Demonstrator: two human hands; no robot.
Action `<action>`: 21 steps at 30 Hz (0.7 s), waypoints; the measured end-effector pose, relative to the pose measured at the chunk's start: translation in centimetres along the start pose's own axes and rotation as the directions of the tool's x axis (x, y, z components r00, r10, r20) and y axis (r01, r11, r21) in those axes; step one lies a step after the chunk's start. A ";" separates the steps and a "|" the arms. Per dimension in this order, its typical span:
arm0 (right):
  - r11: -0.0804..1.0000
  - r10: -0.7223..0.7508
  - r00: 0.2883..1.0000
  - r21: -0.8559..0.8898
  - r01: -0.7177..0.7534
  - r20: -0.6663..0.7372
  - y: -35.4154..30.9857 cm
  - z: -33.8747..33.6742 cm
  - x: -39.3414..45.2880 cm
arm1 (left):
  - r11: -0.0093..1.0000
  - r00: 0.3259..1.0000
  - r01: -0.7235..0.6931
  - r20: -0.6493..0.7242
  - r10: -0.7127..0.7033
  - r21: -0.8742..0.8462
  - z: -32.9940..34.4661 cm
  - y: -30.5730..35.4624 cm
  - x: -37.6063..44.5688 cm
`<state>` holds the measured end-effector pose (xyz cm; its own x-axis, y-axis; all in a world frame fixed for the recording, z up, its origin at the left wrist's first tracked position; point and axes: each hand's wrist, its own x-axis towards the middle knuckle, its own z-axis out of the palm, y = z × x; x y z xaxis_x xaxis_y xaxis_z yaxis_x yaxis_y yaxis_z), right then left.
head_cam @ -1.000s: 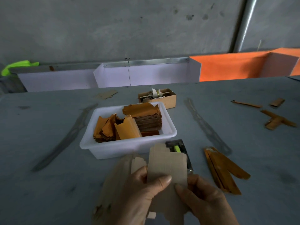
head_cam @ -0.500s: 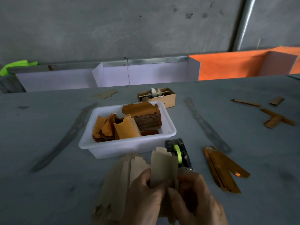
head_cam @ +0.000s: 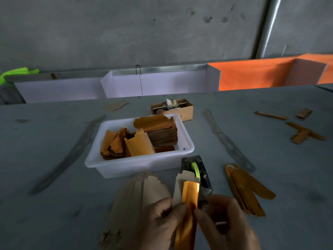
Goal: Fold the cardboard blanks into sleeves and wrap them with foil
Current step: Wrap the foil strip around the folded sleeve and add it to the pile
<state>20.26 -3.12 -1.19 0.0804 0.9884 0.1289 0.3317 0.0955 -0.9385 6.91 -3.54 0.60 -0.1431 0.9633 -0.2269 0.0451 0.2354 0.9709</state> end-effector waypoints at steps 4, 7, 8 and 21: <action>0.806 0.301 0.878 0.393 -0.444 0.373 -1.1 -1.0 0.9 | 0.995 0.989 0.016 0.143 -0.030 0.094 0.0 0.1 -0.3; 0.680 0.341 0.799 0.456 -0.574 0.495 -1.2 -1.0 1.4 | 0.982 1.000 0.010 0.004 -0.011 0.187 0.4 -0.1 -0.5; 0.690 0.344 0.803 0.450 -0.567 0.486 -1.1 -0.9 1.5 | 0.978 1.000 0.000 -0.026 0.006 0.206 0.5 -0.2 -0.5; 0.796 0.323 0.901 0.432 -0.424 0.290 0.4 -0.1 1.4 | 0.844 0.916 -0.136 -0.259 0.307 0.519 1.7 -0.7 -1.3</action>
<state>20.59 -1.72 -1.40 -0.0934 0.9555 -0.2797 -0.1766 -0.2924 -0.9399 8.75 -4.74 0.04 -0.3733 0.9211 0.1101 0.5707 0.1344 0.8101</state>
